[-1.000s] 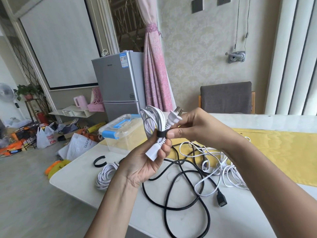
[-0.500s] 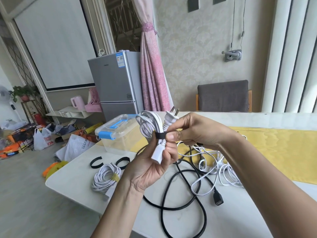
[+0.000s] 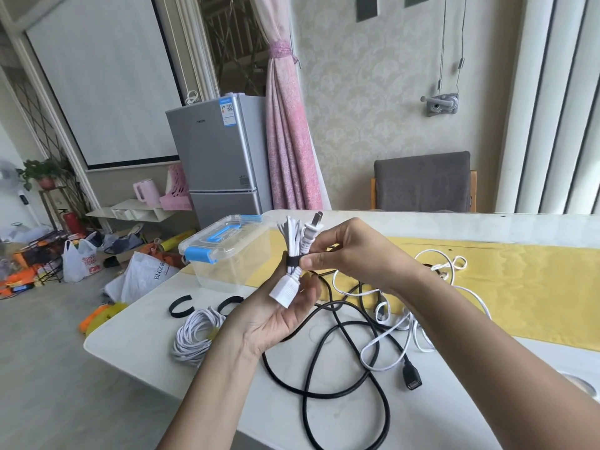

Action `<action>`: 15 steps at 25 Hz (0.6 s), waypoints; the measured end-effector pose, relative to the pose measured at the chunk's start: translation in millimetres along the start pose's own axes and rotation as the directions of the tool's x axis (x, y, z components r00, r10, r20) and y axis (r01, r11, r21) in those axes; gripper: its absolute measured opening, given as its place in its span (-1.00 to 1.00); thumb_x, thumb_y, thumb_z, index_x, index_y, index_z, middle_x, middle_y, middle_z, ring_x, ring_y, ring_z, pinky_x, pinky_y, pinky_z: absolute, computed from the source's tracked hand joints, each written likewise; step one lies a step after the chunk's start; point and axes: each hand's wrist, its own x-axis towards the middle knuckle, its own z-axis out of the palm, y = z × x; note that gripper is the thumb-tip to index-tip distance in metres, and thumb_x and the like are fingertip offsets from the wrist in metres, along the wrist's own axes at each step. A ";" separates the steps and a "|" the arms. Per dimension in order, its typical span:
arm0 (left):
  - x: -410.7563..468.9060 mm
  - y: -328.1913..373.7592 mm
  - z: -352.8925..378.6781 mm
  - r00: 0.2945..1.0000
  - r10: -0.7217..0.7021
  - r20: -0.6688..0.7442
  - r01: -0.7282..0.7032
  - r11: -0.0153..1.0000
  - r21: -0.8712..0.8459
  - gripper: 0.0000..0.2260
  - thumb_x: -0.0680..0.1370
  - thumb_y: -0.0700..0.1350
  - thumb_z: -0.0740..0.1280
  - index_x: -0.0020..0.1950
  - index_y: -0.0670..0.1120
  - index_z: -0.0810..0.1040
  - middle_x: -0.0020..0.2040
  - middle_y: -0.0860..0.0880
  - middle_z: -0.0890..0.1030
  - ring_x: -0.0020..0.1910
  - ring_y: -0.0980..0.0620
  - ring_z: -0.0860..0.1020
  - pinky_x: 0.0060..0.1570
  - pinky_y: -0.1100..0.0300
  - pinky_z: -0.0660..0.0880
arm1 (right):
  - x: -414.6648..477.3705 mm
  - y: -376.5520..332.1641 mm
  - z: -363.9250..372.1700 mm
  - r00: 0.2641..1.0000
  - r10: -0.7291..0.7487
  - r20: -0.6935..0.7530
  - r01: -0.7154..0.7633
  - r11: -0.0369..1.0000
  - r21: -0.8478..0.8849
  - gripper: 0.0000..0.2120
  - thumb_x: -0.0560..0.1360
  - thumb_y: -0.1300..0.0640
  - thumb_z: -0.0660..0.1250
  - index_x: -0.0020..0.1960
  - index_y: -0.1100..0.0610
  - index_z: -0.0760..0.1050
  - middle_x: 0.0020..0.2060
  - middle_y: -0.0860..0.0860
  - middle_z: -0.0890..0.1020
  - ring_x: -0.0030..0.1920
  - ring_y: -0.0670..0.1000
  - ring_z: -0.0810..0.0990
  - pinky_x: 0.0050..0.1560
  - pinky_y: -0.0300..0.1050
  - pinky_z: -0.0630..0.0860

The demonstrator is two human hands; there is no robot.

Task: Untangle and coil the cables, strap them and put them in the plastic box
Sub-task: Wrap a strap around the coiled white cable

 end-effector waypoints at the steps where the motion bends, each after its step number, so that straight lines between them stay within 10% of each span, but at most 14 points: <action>1: -0.3 0.8 1.1 0.986 0.145 -0.080 -0.132 0.981 0.145 -0.81 0.30 -0.12 0.50 -0.20 -0.23 0.66 -0.25 -0.11 0.55 -0.26 -0.02 0.53 -0.40 0.22 0.57 | -0.4 0.3 0.6 1.000 0.024 -0.015 -0.024 1.000 0.001 -0.91 0.44 0.29 0.42 -0.18 0.33 0.60 -0.65 -0.14 0.40 -0.59 -0.20 0.32 -0.50 -0.48 0.23; 5: -8.4 2.1 6.1 0.856 0.517 0.004 -0.425 0.698 0.576 -0.79 0.40 -0.06 0.34 -0.12 -0.17 0.63 -0.26 -0.03 0.67 -0.29 0.10 0.60 -0.31 0.35 0.53 | -3.3 -2.7 4.6 0.994 0.105 -0.031 -0.105 0.994 -0.009 -0.89 0.46 0.27 0.41 -0.14 0.35 0.59 -0.70 -0.14 0.32 -0.65 -0.18 0.29 -0.56 -0.46 0.21; 11: -26.2 -0.7 7.8 0.783 0.554 0.284 -0.494 0.274 0.825 -0.86 0.45 -0.07 0.46 -0.01 0.06 0.68 -0.02 0.03 0.70 0.05 0.13 0.62 0.14 0.26 0.49 | -2.2 1.9 7.6 0.980 0.165 -0.112 -0.162 0.986 0.035 -0.81 0.43 0.27 0.44 -0.16 0.43 0.57 -0.68 -0.15 0.23 -0.65 -0.14 0.17 -0.59 -0.43 0.14; 15: -29.0 -7.3 13.2 0.641 0.689 0.338 -0.551 0.107 0.827 -0.75 0.44 -0.24 0.46 -0.03 0.10 0.66 -0.11 0.17 0.70 -0.07 0.26 0.60 0.01 0.37 0.46 | -2.7 -3.3 13.3 0.984 0.142 -0.109 -0.121 0.976 0.180 -0.86 0.39 0.33 0.46 -0.14 0.42 0.59 -0.66 -0.13 0.45 -0.68 -0.19 0.30 -0.59 -0.49 0.20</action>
